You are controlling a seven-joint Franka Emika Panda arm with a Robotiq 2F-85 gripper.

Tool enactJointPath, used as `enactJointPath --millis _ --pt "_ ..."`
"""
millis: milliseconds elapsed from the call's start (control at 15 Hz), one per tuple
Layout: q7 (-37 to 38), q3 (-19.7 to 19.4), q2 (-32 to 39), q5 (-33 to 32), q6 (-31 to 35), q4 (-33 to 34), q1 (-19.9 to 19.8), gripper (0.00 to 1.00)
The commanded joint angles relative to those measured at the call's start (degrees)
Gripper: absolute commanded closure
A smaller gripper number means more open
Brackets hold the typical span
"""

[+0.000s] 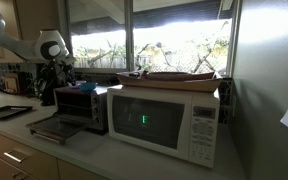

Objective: Remove the blue bowl from the oven and put it on top of the oven and the remove the purple bowl from the oven top and put it inside the oven

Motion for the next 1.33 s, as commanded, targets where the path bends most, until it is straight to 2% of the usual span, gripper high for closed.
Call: enactJointPath --millis 0,267,467,667,800,933,1067,1267 --pt "0.08 -1.51 0.28 1.47 0.70 0.20 1.33 1.00" --pt "-3.36 -2.80 -2.31 2.42 -1.38 0.09 2.05 0.99" --pt "-16.26 -5.25 -7.19 7.04 -3.61 -2.12 5.01 0.99" --pt "-27.06 -7.27 -12.15 11.86 -10.94 -5.36 6.86 0.99" --pt "-32.04 -7.67 -15.01 11.91 -17.32 -7.52 6.57 0.99" --pt "-35.30 -7.11 -17.18 9.85 -22.83 -10.04 5.40 0.99" --pt "-36.43 -6.03 -18.78 8.27 -25.10 -13.40 4.08 0.99" --pt "-34.19 -4.60 -19.95 7.19 -23.36 -18.26 2.46 0.99"
